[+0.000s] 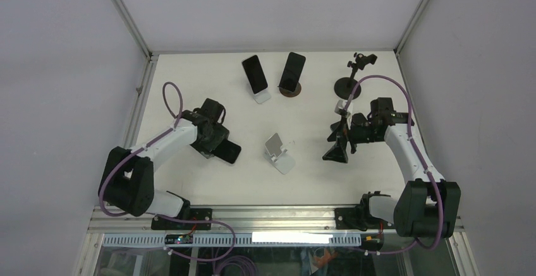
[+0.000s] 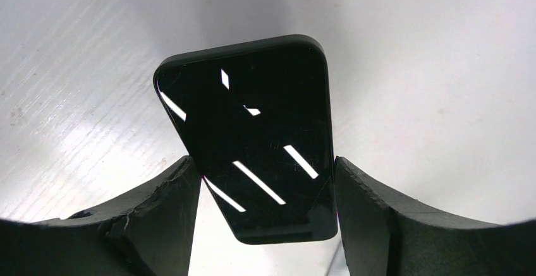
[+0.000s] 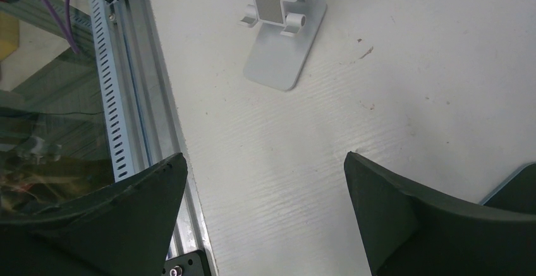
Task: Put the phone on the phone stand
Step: Pick up the phone at the center of the board.
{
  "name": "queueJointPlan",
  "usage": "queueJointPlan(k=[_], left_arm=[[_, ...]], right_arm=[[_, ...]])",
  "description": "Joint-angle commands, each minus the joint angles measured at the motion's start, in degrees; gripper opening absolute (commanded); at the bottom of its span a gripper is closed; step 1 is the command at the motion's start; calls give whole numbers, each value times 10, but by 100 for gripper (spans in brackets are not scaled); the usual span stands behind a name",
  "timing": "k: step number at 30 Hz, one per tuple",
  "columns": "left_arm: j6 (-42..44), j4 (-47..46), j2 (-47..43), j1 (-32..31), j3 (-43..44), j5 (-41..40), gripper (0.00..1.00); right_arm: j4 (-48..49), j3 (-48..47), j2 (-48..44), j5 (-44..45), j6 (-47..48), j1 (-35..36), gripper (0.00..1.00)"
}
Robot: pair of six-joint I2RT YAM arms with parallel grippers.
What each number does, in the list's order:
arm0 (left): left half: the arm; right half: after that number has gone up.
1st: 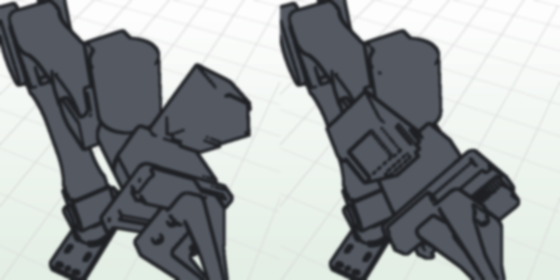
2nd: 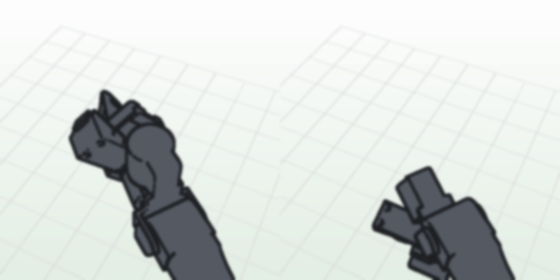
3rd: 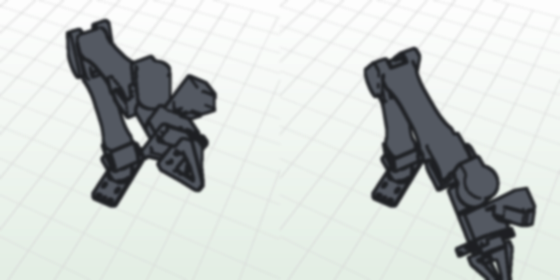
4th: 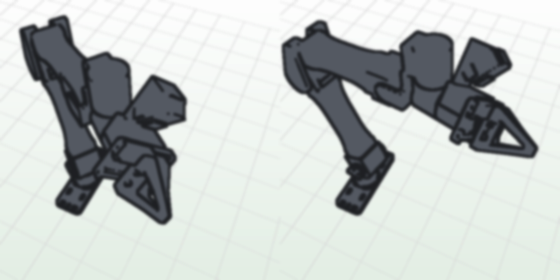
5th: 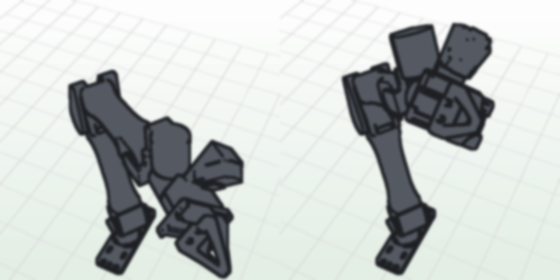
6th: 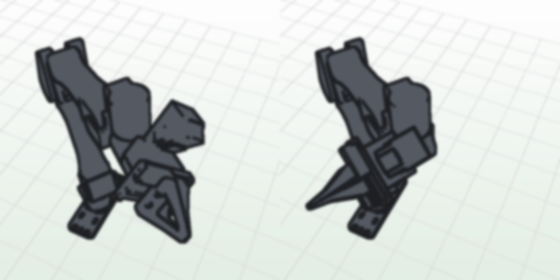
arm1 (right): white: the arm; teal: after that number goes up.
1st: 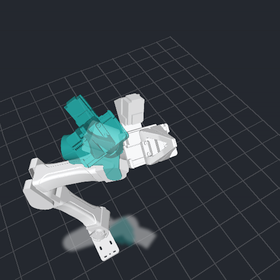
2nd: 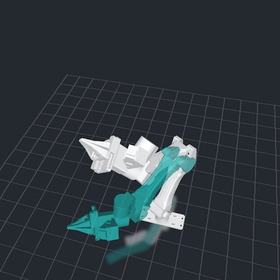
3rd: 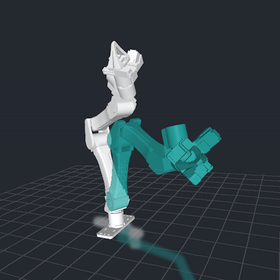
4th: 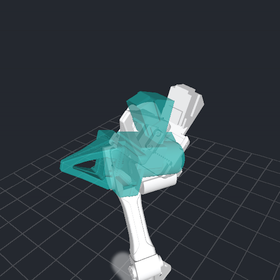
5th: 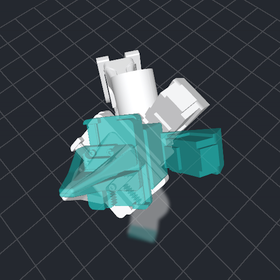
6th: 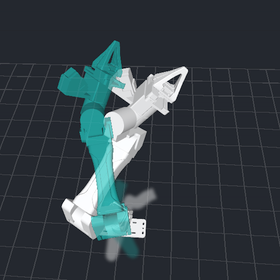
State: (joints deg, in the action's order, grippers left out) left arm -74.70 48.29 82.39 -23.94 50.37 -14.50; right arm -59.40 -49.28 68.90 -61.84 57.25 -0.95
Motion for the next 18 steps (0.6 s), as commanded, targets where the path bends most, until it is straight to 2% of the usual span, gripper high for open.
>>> queueJointPlan(k=[1, 8, 13, 18], left_arm=[[58, -65, -64, -2, -13, 27, 35], [106, -113, -100, -4, -13, 70, 31], [137, -121, -122, -12, 19, 91, 31], [144, -121, -153, -29, 55, 91, 31]], right_arm=[[16, -20, -3, -54, -30, 9, 99], [72, -25, -6, -80, -106, 62, 99], [79, -84, 8, -82, -148, 121, 99], [101, -159, 34, -61, -232, 165, 99]])
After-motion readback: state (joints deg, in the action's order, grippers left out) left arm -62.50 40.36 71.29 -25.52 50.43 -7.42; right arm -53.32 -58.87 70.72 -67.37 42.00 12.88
